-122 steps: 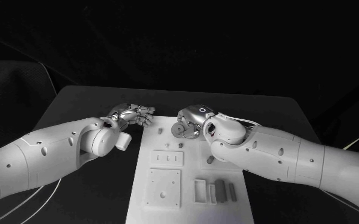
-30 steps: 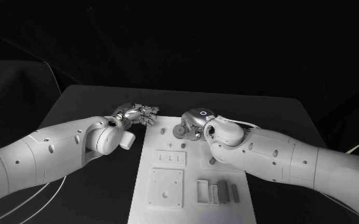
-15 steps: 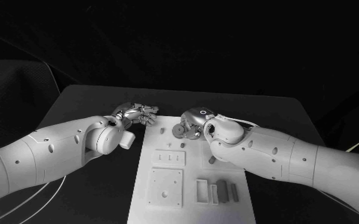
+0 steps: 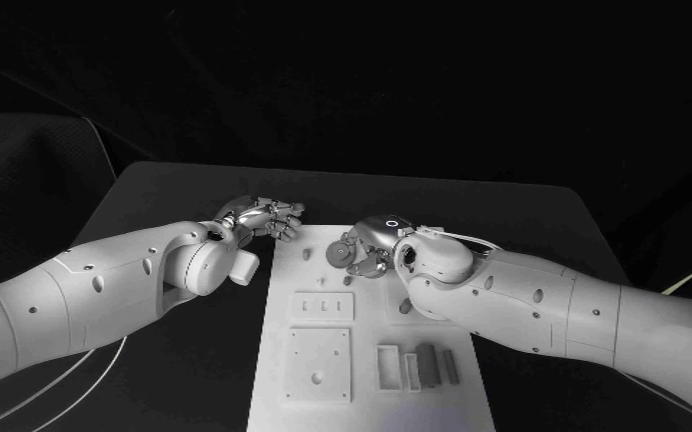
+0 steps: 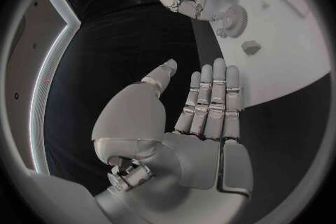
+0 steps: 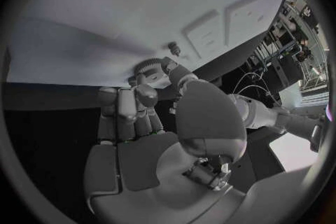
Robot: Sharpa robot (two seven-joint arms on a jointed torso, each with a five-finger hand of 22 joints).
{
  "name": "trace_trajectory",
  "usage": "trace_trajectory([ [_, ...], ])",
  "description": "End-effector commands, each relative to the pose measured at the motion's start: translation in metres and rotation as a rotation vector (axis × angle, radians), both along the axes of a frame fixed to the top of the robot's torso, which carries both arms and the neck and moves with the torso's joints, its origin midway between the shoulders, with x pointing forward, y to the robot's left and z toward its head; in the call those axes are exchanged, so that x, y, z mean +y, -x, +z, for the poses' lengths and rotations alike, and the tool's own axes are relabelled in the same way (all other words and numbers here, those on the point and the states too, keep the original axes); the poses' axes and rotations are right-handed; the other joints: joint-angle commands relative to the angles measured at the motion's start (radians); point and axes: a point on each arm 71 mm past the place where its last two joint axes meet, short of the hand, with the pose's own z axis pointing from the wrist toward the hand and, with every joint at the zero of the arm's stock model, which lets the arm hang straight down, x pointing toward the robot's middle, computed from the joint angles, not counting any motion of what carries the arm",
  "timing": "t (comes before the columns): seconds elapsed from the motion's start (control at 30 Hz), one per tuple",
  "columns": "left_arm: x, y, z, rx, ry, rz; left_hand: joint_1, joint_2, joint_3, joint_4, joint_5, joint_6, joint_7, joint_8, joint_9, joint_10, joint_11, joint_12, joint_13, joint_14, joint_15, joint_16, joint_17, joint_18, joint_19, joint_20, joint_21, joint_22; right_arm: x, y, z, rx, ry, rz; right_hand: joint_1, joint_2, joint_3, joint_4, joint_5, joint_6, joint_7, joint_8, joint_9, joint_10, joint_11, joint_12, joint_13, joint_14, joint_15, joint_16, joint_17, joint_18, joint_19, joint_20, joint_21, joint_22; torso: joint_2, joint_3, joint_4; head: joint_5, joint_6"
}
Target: Assemble the parts on the task board
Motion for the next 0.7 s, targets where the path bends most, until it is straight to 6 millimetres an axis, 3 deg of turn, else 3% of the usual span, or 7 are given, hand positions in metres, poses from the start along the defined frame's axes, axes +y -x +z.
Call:
trace_trajectory([
  [0.03, -0.002, 0.000, 0.001, -0.006, 0.004, -0.014, 0.004, 0.010, -0.001, 0.001, 0.003, -0.007, 0.001, -0.007, -0.002, -0.004, 0.002, -0.004, 0.000, 0.003, 0.003, -0.006, 0.001, 0.020, 0.000, 0.004, -0.004, -0.001, 0.001, 0.001, -0.002, 0.023, 0.012, 0.012, -0.004, 0.003, 0.001, 0.008, 0.004, 0.026, 0.020, -0.003, -0.001, 0.002, -0.004, -0.005, -0.001, 0.001, -0.004, 0.002, -0.002, 0.016, 0.009, 0.000, 0.113, 0.000, 0.000, -0.0002, -0.0001, 0.000, -0.001],
  [0.37, -0.001, 0.000, 0.001, -0.005, 0.002, -0.011, 0.004, 0.010, -0.001, 0.001, 0.003, -0.007, 0.001, -0.007, -0.002, -0.004, 0.002, -0.005, 0.000, 0.003, 0.003, -0.007, 0.001, 0.020, 0.000, 0.004, -0.004, -0.001, -0.002, 0.000, -0.002, 0.012, 0.014, -0.003, -0.003, 0.011, 0.005, 0.008, 0.004, 0.038, 0.019, 0.002, 0.001, 0.004, -0.004, -0.005, -0.002, 0.002, -0.005, 0.002, -0.003, 0.016, 0.010, 0.000, 0.113, 0.000, 0.000, 0.0000, 0.0013, -0.001, -0.001],
  [0.7, 0.003, -0.001, 0.001, -0.015, 0.001, 0.002, 0.004, 0.010, -0.001, 0.001, 0.003, -0.007, 0.001, -0.007, -0.002, -0.004, 0.003, -0.005, 0.000, 0.003, 0.003, -0.007, 0.001, 0.020, 0.000, 0.004, -0.005, -0.001, -0.018, -0.001, 0.002, -0.034, -0.015, -0.032, -0.004, 0.010, 0.005, 0.008, 0.004, 0.040, 0.019, 0.003, 0.001, 0.004, -0.004, -0.005, -0.003, 0.002, -0.005, 0.002, -0.003, 0.016, 0.010, 0.000, 0.113, 0.000, -0.001, 0.0005, 0.0002, 0.000, 0.004],
])
